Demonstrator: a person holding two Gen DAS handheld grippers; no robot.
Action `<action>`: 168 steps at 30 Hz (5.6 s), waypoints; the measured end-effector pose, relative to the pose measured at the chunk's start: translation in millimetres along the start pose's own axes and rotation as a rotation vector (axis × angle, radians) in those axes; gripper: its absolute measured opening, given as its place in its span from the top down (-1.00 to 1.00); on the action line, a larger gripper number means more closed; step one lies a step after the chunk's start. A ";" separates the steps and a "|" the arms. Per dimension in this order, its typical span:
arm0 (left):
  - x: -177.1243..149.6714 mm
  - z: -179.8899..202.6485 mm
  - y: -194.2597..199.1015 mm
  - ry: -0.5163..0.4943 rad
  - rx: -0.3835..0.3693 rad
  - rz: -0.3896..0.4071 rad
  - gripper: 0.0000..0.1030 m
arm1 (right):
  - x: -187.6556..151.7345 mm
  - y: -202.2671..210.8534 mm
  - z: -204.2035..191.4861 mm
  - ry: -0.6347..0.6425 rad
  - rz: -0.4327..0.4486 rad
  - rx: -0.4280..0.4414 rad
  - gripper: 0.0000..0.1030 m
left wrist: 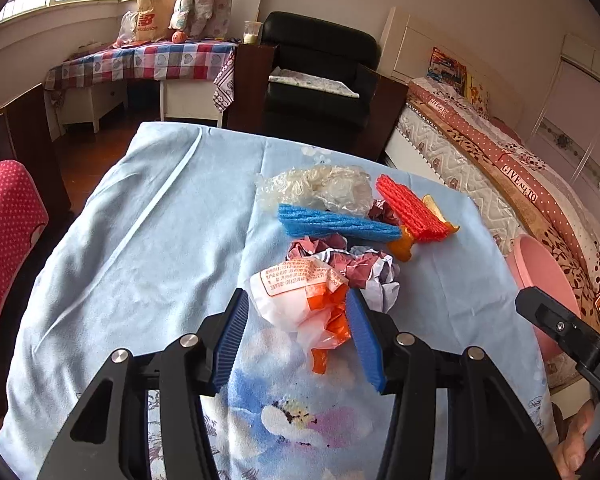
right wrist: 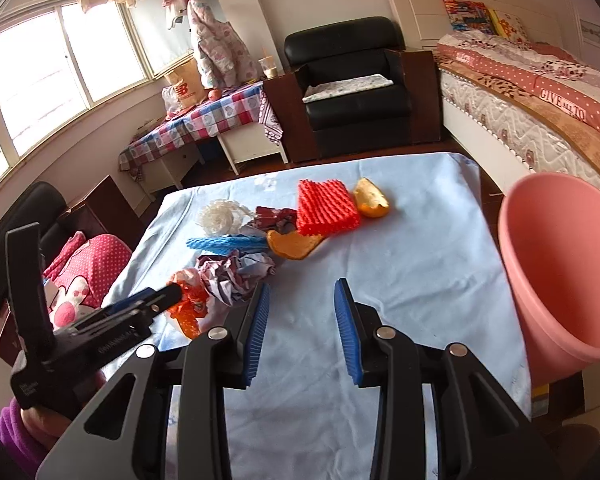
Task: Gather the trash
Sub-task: 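Grasp the white-orange wrapper with the left gripper while the right grasps the red foam net, then carry the wrapper and red foam net over the pink bucket with both grippers, then open the left gripper over the bucket while the right releases the red foam net, then grasp the clear plastic bag with the left gripper while the right approaches the bread crust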
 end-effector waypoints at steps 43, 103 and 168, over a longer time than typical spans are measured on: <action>7.4 -26.9 16.9 0.002 -0.133 0.024 0.71 | 54.7 -98.9 7.4 0.019 -0.070 -0.108 0.79; 4.6 270.1 22.2 -0.419 -0.383 0.065 0.71 | -18.1 111.4 194.4 -0.364 0.244 -0.205 0.80; 13.8 206.9 18.9 -0.288 -0.284 0.055 0.06 | -16.1 91.4 150.0 -0.286 0.201 -0.197 0.25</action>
Point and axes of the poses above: each gripper's, at about its wrist camera, not at the fingertips, and y roughly against the way its jaws point, z to its right, x to its top, the point moved 1 cm from there along -y, roughly the way its jaws point, and after that the axes turned 5 degrees about -z, right-handed, at the moved point
